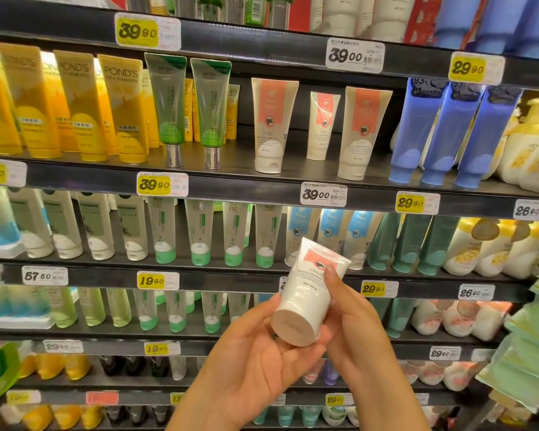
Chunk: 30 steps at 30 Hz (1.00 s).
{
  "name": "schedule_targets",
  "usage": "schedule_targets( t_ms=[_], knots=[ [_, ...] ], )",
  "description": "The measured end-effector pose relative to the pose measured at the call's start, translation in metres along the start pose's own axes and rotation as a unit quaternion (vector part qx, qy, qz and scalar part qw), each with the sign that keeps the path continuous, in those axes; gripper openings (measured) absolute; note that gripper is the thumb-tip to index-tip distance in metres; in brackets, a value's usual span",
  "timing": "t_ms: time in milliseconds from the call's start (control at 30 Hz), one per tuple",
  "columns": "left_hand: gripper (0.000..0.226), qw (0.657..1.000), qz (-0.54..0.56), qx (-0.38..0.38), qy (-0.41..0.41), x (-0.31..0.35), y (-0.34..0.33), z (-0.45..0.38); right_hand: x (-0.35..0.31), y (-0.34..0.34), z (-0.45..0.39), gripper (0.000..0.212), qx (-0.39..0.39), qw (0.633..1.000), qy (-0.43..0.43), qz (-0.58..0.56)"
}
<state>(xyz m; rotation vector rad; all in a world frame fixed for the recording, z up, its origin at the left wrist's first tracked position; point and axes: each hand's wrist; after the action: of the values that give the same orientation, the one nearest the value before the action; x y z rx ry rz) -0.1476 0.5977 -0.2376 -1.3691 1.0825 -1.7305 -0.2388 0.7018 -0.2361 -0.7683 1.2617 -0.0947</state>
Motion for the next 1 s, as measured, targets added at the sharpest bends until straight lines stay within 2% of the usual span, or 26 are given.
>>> schedule_targets(
  t_ms=[167, 500, 600, 667, 767, 867, 1000],
  knots=[
    [0.078, 1.000, 0.007, 0.024, -0.002, -0.001, 0.003, -0.003, -0.001, -0.002, -0.001, 0.050, -0.007, 0.999, -0.034, -0.036],
    [0.058, 0.999, -0.005, 0.036, -0.025, -0.001, 0.000, -0.005, -0.001, 0.001, -0.003, 0.046, -0.015, 0.998, -0.049, -0.044],
    [0.053, 0.989, -0.095, 0.092, -0.068, -0.004, 0.002, -0.008, -0.003, 0.005, -0.003, 0.045, -0.036, 0.999, -0.031, 0.006],
    [0.051, 0.961, -0.197, 0.152, -0.125, -0.006, 0.004, -0.011, -0.004, 0.006, -0.003, 0.045, -0.058, 0.997, -0.018, 0.038],
    [0.048, 0.900, -0.334, 0.199, -0.197, -0.008, 0.006, -0.014, -0.004, 0.007, -0.002, 0.043, -0.095, 0.994, 0.011, 0.055],
    [0.044, 0.831, -0.446, 0.216, -0.251, -0.008, 0.007, -0.015, -0.005, 0.006, -0.003, 0.038, -0.107, 0.993, 0.028, 0.045],
    [0.050, 0.774, -0.514, 0.215, -0.302, -0.009, 0.008, -0.016, -0.005, 0.010, -0.004, 0.033, -0.096, 0.995, 0.031, 0.014]
  ],
)
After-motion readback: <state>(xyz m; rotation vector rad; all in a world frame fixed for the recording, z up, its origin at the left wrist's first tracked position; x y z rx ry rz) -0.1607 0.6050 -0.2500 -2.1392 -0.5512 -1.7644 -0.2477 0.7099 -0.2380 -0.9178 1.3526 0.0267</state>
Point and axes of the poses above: each hand's wrist, its own z-axis away from the middle knuckle, its own y-axis out of the back of the hand, x = y × z, and after that the axes turned 1 degree about -x, right-handed
